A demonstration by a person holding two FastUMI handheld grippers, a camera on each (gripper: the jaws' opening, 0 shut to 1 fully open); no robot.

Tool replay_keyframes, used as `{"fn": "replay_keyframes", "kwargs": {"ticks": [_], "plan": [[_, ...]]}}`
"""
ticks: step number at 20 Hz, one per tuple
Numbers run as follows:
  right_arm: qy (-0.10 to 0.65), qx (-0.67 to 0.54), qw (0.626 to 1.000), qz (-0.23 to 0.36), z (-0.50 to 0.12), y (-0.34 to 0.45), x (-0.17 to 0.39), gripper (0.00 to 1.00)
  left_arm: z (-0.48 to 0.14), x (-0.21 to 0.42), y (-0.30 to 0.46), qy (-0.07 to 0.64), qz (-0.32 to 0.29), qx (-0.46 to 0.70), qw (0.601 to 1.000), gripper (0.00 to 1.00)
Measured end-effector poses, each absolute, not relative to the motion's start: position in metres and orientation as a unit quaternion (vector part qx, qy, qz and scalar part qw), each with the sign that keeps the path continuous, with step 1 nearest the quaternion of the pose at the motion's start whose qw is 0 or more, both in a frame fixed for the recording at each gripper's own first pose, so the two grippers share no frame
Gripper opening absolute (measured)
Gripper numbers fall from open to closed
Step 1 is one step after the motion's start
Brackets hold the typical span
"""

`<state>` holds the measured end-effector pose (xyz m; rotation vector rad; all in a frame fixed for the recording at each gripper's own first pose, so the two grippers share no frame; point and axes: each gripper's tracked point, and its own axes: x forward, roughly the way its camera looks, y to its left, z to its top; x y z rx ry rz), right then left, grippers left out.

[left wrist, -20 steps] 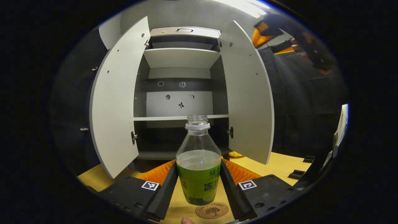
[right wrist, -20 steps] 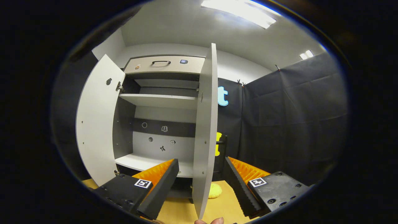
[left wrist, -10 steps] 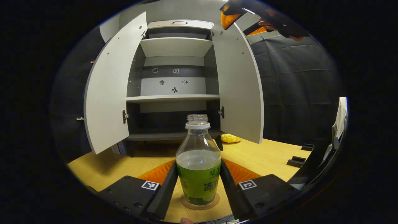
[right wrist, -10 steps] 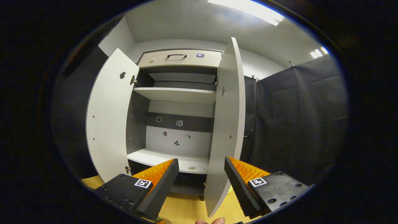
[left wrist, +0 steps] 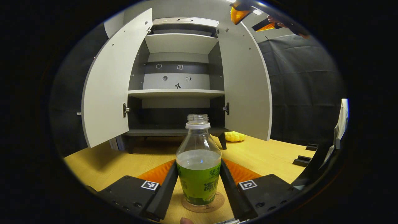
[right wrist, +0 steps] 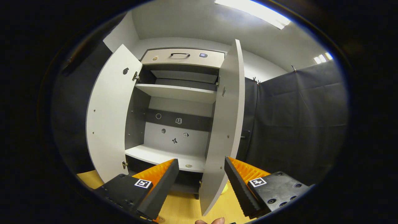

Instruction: Grasp the bottle in the cabinet with the left hand and place it on the coaster, then close the right door with the right hand and the left door with the left hand.

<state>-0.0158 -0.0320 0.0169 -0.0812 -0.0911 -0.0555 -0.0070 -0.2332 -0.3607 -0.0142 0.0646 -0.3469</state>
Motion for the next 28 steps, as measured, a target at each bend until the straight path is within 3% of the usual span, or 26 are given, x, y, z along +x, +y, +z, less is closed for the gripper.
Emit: {"fn": "replay_keyframes", "kwargs": {"ticks": [7,10,17,21,28], "plan": [[-0.038,-0.034,0.998,-0.037,0.016,-0.041,-0.023,0.98,-0.367,-0.008,-0.230,0.055,-0.168,-0.021,0.984,0.82],[-0.040,-0.027,0.998,-0.044,0.018,-0.046,-0.028,0.98,-0.368,-0.015,-0.224,0.060,-0.166,-0.018,0.984,0.93],[-0.025,-0.018,0.999,-0.035,0.002,-0.060,-0.028,0.98,-0.376,-0.048,-0.212,0.087,-0.172,0.008,0.981,0.93],[-0.013,-0.012,0.999,-0.032,-0.006,-0.093,-0.023,0.98,-0.343,-0.065,-0.184,0.092,-0.132,-0.011,0.987,0.93],[-0.002,-0.017,0.998,-0.062,-0.018,-0.169,-0.006,0.98,-0.232,-0.058,-0.094,0.053,-0.028,-0.026,0.998,0.93]]}}
